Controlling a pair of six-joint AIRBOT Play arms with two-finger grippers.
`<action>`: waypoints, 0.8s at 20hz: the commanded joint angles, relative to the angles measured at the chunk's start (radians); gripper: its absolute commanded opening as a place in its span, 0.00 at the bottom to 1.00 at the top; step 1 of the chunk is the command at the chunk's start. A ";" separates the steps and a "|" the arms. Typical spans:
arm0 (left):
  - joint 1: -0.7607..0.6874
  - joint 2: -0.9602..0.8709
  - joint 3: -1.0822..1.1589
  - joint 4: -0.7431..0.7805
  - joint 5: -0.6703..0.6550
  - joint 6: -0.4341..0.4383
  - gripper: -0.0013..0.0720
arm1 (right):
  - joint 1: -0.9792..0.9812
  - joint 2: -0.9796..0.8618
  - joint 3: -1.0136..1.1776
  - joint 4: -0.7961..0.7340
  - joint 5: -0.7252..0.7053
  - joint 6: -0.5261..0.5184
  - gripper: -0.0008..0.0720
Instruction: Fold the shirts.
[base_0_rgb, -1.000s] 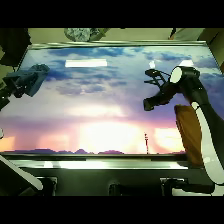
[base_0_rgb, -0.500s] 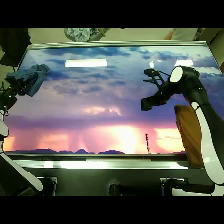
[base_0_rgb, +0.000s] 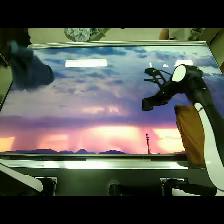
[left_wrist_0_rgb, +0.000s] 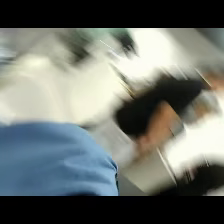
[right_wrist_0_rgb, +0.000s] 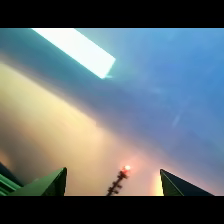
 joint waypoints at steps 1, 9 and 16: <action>-0.080 0.278 0.001 0.107 -0.185 0.061 0.05 | 0.000 0.116 0.001 -0.120 -0.035 0.000 0.93; -0.501 0.668 -0.050 0.760 -0.193 -0.391 0.05 | 0.000 0.557 0.001 -0.214 -0.011 0.000 0.92; -1.021 0.634 -0.492 1.065 -0.106 -0.631 0.05 | 0.000 0.653 0.001 -0.351 0.169 -0.055 0.92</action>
